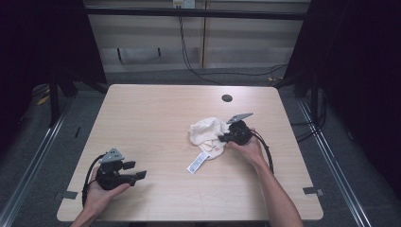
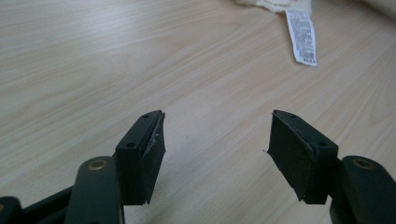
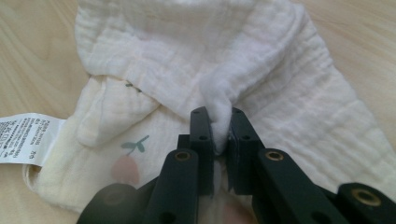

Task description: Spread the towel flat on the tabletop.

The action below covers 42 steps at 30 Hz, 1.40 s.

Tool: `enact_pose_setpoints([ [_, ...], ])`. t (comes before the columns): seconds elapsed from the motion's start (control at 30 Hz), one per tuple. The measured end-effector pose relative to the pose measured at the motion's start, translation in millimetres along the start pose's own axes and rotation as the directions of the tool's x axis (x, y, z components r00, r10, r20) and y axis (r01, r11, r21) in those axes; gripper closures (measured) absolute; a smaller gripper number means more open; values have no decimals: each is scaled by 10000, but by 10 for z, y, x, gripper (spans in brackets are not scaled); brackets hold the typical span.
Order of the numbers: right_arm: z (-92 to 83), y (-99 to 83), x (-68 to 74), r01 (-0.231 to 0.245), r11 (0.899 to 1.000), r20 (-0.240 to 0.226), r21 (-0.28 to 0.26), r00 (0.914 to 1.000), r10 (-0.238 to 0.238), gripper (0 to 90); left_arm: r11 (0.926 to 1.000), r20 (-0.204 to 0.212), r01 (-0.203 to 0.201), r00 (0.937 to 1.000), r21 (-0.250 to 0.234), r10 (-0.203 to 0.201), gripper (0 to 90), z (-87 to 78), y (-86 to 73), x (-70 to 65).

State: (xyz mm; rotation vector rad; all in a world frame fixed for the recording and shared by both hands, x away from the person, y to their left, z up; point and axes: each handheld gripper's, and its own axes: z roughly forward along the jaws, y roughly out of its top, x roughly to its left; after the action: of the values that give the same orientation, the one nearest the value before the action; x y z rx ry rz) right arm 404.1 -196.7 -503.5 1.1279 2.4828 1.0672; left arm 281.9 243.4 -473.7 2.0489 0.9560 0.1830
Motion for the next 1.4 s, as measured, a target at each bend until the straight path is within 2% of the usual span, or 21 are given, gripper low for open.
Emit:
enact_pose_setpoints([
  [0.07,-9,-24,51,35,10000,-160,-50,9999,-36,828,10000,-41,26,10000,-60,-26,347,-6,3,-6],
  [0.23,-17,-50,108,63,9998,55,-165,10000,-62,828,10000,241,42,9997,10,-42,357,10,5,4],
  [0.3,-23,-68,129,-62,9997,-327,-223,9995,54,830,9999,241,105,9997,77,-107,358,24,8,5],
  [0.5,-71,-97,290,263,9996,-484,49,9985,-260,842,10000,394,13,9992,40,-14,358,25,10,-19],
  [0.6,-77,-106,352,311,9995,-594,29,9978,-309,841,10000,139,-13,9999,-16,13,343,32,22,-30],
  [0.73,-96,-93,435,266,9995,-880,-160,9957,-279,841,9999,147,-117,9998,-89,118,336,36,40,-45],
  [0.93,-122,-73,600,489,9987,-1303,-131,9902,-502,841,9992,279,-375,9989,-122,379,340,77,72,-115],
  [1.03,-155,-79,696,640,9979,-1423,-30,9878,-638,841,9970,239,-744,9970,212,739,344,143,89,-140],
  [1.2,-227,-151,806,617,9981,-1688,-69,9837,-619,840,9977,474,-671,9966,81,666,334,173,188,-163],
  [1.27,-230,-183,860,632,9979,-1754,-114,9824,-642,837,9967,704,-809,9942,-15,808,338,193,244,-199],
  [1.37,-230,-214,944,781,9968,-1852,-171,9795,-799,834,9936,717,-1128,9910,-93,1132,341,268,315,-294],
  [1.4,-232,-218,970,845,9962,-1916,-215,9776,-871,833,9925,849,-1226,9888,-44,1225,340,304,335,-320],
])
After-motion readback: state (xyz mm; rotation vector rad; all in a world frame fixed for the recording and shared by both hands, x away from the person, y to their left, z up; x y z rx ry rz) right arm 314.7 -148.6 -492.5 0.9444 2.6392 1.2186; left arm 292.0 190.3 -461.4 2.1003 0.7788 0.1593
